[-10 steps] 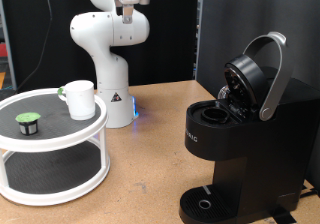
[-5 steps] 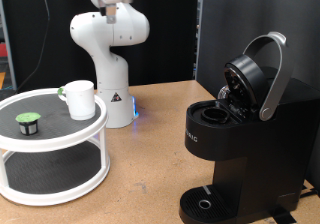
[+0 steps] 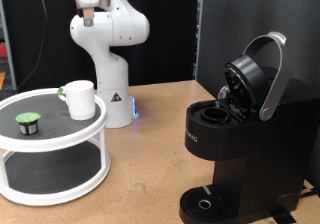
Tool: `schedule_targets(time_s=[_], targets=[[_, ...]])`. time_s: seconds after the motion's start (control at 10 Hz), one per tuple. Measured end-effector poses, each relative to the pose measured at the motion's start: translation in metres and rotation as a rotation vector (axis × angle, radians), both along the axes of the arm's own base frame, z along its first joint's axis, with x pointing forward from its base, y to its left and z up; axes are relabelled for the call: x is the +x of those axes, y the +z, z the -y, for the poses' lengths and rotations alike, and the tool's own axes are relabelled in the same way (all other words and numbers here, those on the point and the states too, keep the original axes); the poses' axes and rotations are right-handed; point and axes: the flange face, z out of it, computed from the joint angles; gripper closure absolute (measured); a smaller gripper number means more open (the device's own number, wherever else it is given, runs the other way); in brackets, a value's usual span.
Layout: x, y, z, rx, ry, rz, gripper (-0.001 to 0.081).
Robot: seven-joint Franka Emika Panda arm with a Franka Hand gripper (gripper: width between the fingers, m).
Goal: Make a cup of coffee with the keurig machine
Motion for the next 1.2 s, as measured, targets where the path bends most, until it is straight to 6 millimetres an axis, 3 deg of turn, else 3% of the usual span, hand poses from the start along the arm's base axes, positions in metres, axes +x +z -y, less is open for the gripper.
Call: schedule_targets(time_s=[0.2, 0.5, 0.9, 1.2], targets=[[-0.002, -0.004, 0.015, 0.013, 0.008, 0.009, -0.0002], [-0.003, -0.012, 0.057, 0.009, 0.030, -0.005, -0.0002], [-0.001, -0.019, 0.064, 0.016, 0.033, -0.007, -0.0002], [-0.005, -0.031, 0.089, 0.017, 0.060, 0.029, -0.0002]])
